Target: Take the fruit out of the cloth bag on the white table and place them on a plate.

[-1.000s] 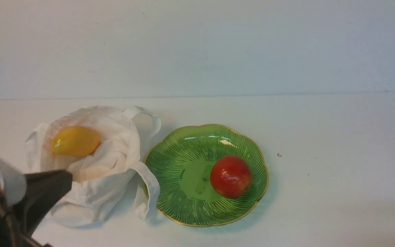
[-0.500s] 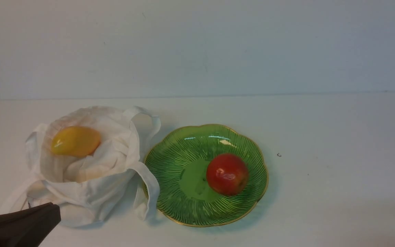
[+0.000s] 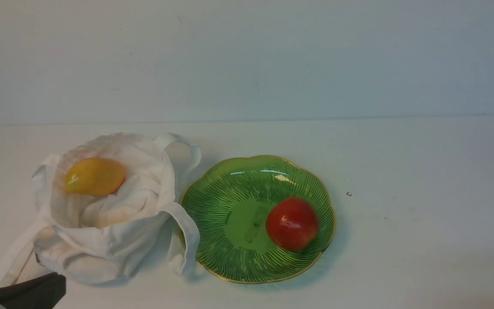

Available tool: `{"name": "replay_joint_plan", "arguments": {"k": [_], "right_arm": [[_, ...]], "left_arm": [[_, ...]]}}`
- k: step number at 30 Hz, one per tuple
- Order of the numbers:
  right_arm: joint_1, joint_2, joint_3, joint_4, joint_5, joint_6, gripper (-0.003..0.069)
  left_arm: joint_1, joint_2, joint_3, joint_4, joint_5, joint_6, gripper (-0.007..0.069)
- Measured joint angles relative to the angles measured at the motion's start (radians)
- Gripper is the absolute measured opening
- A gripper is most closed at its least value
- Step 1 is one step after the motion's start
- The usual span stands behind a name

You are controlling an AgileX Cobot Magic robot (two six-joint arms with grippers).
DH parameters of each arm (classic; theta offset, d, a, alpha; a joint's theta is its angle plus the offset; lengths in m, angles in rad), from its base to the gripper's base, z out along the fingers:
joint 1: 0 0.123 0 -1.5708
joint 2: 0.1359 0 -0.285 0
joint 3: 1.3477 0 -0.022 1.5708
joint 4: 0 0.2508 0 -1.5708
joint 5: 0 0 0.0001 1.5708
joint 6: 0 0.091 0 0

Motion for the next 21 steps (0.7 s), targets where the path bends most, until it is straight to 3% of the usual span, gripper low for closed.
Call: {"name": "replay_joint_plan", "arguments": {"k": [5,10,13,21], "right_arm": [[0.000,0.000,0.000,0.000,0.000,0.000,-0.0014],[0.000,0.000,0.000,0.000,0.000,0.000,-0.0014],[0.000,0.000,0.000,0.000,0.000,0.000,-0.0014],[0.000,0.000,0.000,0.000,0.000,0.000,-0.0014]], "left_arm": [[0.215,-0.142,0.083,-0.130,-0.003,0.116,-0.0008],[0.400,-0.261,0.185,-0.183,-0.005,0.210,-0.0008],[0.462,-0.300,0.235,-0.184,-0.009,0.219,-0.0008],[0.478,-0.306,0.296,-0.183,-0.012,0.225,-0.0008]]}}
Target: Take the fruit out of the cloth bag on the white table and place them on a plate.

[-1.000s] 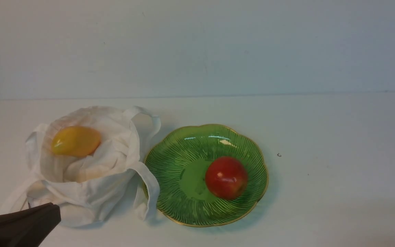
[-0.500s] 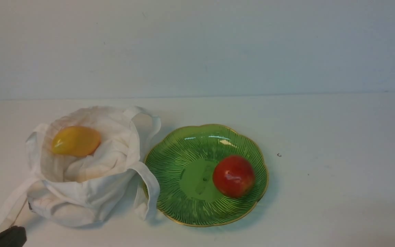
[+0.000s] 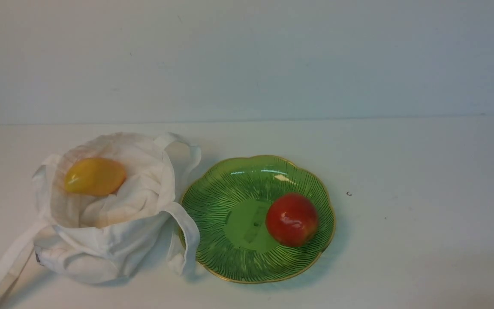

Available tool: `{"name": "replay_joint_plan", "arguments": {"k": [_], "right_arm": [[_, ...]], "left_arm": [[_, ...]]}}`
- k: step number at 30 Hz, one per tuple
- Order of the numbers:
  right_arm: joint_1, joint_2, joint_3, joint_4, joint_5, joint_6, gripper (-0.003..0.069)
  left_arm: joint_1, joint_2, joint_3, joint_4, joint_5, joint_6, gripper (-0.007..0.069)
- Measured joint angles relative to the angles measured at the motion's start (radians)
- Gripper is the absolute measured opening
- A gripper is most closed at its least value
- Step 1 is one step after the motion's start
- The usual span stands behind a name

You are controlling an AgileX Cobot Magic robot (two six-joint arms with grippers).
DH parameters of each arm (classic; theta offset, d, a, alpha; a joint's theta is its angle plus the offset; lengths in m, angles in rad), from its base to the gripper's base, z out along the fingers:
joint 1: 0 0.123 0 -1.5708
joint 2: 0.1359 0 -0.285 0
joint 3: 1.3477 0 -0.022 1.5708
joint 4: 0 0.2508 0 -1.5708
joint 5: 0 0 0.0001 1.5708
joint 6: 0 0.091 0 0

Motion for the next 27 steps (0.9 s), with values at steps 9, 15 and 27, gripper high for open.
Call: {"name": "replay_joint_plan", "arguments": {"k": [9,15,27], "right_arm": [[0.000,0.000,0.000,0.000,0.000,0.000,-0.0014],[0.000,0.000,0.000,0.000,0.000,0.000,-0.0014],[0.000,0.000,0.000,0.000,0.000,0.000,-0.0014]], "left_arm": [[-0.048,0.000,0.017,0.000,-0.041,0.009,-0.0008],[-0.054,0.000,0.017,0.000,-0.047,0.012,-0.0008],[-0.054,0.000,0.018,0.000,-0.051,0.012,-0.0008]]}}
